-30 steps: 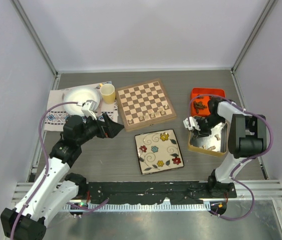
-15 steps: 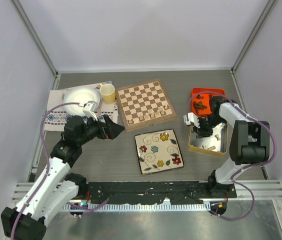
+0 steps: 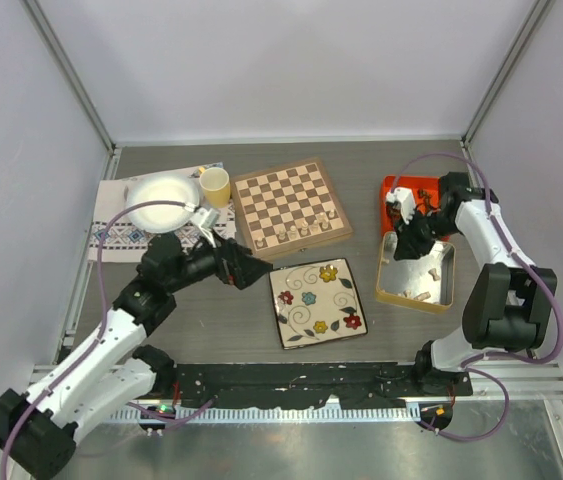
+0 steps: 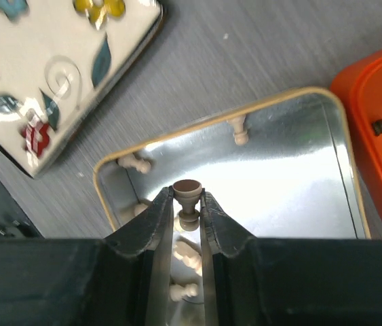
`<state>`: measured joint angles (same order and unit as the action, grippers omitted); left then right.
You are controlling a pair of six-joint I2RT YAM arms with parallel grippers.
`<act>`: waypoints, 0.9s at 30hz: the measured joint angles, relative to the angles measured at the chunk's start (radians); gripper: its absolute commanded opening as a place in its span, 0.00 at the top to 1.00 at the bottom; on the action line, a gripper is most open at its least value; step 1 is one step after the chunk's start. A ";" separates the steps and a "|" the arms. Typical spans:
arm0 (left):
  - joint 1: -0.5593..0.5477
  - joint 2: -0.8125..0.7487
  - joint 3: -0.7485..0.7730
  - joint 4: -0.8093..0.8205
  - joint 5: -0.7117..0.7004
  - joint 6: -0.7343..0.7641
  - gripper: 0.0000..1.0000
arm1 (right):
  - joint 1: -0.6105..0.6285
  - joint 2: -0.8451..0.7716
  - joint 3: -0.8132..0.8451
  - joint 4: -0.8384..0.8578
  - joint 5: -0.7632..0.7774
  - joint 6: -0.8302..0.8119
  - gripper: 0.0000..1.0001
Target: Set up the chess pieces on the board
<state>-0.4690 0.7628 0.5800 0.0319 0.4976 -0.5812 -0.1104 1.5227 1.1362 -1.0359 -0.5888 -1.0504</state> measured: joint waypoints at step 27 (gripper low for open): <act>-0.540 1.037 0.551 0.439 -0.602 0.081 0.17 | -0.010 -0.066 -0.120 0.576 -0.389 1.403 0.95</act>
<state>-1.0092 1.8000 1.1313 0.4713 -0.1040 -0.4999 -0.1200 1.4570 1.0161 -0.4595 -0.9783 0.3531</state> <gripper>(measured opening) 0.849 0.244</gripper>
